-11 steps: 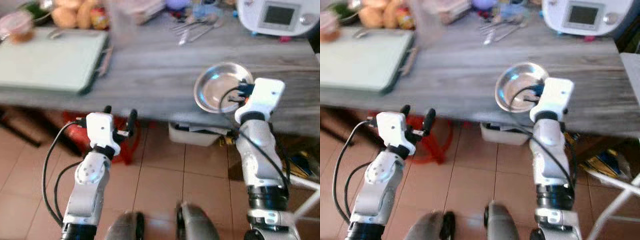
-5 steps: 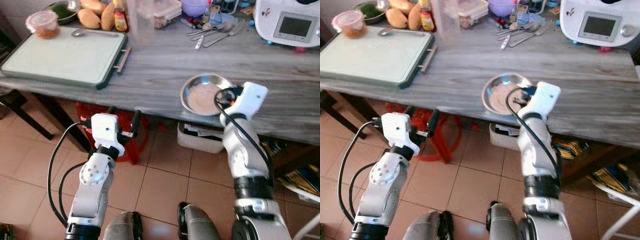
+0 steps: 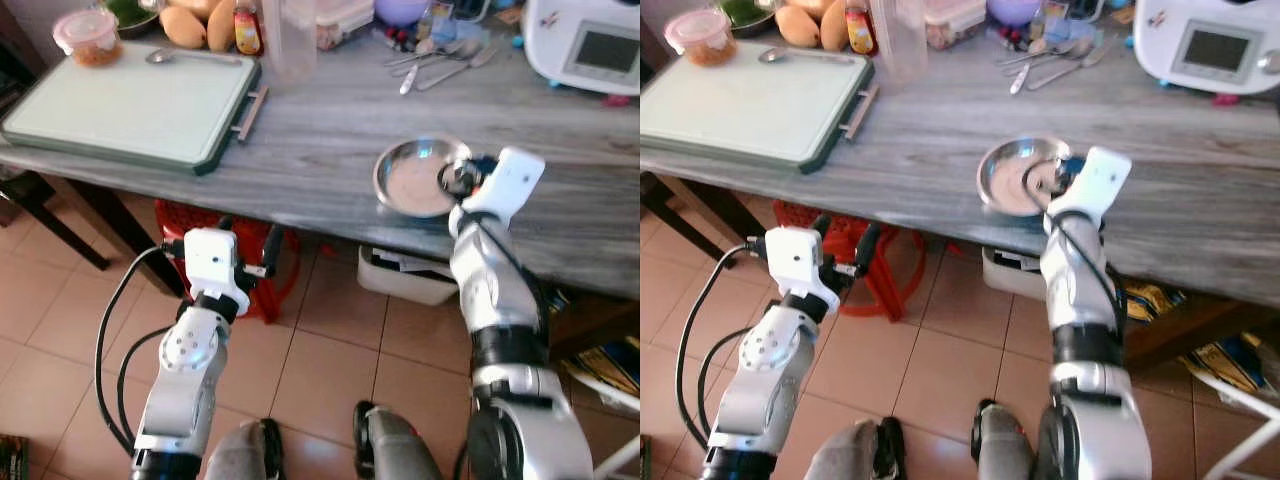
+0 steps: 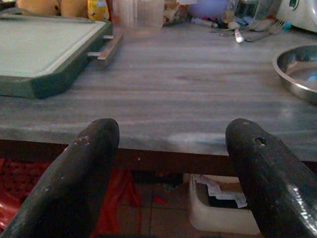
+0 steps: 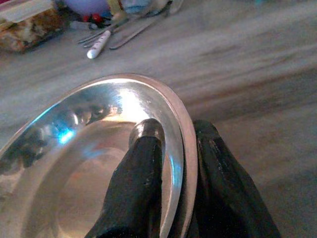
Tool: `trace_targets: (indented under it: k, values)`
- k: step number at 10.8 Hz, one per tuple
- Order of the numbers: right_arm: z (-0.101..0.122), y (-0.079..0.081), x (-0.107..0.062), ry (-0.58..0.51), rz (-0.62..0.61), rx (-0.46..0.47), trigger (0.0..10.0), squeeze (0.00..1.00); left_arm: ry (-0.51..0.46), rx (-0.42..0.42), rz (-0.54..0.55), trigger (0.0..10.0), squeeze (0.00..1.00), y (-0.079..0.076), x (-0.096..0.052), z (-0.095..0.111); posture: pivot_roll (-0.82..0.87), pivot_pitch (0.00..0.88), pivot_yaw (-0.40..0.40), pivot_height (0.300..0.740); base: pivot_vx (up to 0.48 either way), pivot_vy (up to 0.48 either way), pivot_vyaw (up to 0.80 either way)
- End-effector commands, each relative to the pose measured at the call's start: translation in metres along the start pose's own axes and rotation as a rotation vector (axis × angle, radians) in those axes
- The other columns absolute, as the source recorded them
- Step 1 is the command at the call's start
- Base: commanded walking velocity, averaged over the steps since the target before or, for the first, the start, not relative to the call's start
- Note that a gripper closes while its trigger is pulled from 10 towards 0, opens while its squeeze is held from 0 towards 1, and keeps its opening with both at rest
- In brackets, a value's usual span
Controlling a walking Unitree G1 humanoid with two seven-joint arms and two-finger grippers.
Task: Setting the table
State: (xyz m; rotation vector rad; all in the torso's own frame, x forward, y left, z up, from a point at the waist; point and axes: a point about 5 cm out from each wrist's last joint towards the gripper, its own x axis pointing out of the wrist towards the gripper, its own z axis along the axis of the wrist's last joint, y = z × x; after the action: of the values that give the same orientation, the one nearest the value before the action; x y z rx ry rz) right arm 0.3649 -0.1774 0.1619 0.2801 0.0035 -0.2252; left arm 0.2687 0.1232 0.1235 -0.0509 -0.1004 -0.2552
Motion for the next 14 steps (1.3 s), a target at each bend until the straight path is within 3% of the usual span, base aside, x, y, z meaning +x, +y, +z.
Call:
trace_targets:
  k: [1, 2, 3, 6, 8, 9, 10, 12, 13, 14]
  values:
    - [-0.004, 0.000, 0.001, 0.014, -0.014, 0.021, 10.0, 0.00, 0.002, 0.001, -0.002, 10.0, 0.00, -0.001, -0.002, 0.001, -0.03, 0.200, 0.028, 0.740, 0.000, 0.000, 0.00]
    - [-0.004, 0.001, 0.002, 0.021, -0.016, 0.005, 10.0, 0.65, 0.001, 0.003, -0.002, 10.0, 0.00, -0.001, -0.001, 0.002, -0.03, 0.199, 0.027, 0.740, 0.000, 0.000, 0.00]
    - [-0.005, 0.005, 0.002, 0.022, 0.000, 0.027, 10.0, 1.00, 0.000, 0.005, 0.002, 10.0, 0.00, 0.000, -0.001, 0.002, -0.03, 0.199, 0.024, 0.740, 0.000, 0.000, 0.00]
    - [-0.002, 0.004, -0.001, 0.007, 0.014, 0.016, 10.0, 1.00, -0.001, -0.008, -0.003, 10.0, 0.00, -0.002, -0.001, 0.002, -0.03, 0.197, 0.019, 0.740, 0.000, 0.000, 0.00]
    - [0.009, 0.006, -0.003, -0.076, 0.066, -0.014, 10.0, 1.00, -0.009, -0.008, -0.001, 10.0, 0.00, -0.003, 0.000, 0.003, -0.04, 0.197, 0.017, 0.740, 0.000, 0.000, 0.00]
    - [0.018, 0.012, -0.005, -0.150, 0.129, -0.072, 10.0, 0.00, -0.009, -0.007, 0.000, 10.0, 0.00, -0.003, 0.000, 0.003, -0.04, 0.197, 0.018, 0.740, 0.000, 0.000, 0.00]
    - [0.027, 0.016, -0.007, -0.202, 0.170, -0.105, 10.0, 0.00, -0.012, -0.003, 0.007, 10.0, 0.00, -0.001, 0.000, 0.004, -0.04, 0.203, 0.018, 0.740, 0.000, 0.000, 0.00]
    - [0.038, 0.022, -0.020, -0.317, 0.242, -0.255, 10.0, 0.00, 0.014, 0.010, 0.071, 10.0, 0.00, 0.004, 0.000, 0.002, -0.03, 0.203, 0.014, 0.740, 0.000, 0.000, 0.00]
    - [0.036, 0.021, -0.036, -0.379, 0.282, -0.393, 10.0, 0.00, 0.027, 0.005, 0.097, 10.0, 0.00, 0.004, -0.001, 0.000, -0.03, 0.203, 0.013, 0.740, 0.000, 0.000, 0.00]
    - [0.023, 0.014, -0.057, -0.385, 0.323, -0.475, 10.0, 0.00, 0.032, 0.009, 0.089, 10.0, 0.00, 0.005, -0.002, -0.002, -0.03, 0.203, 0.013, 0.740, 0.000, 0.000, 0.00]
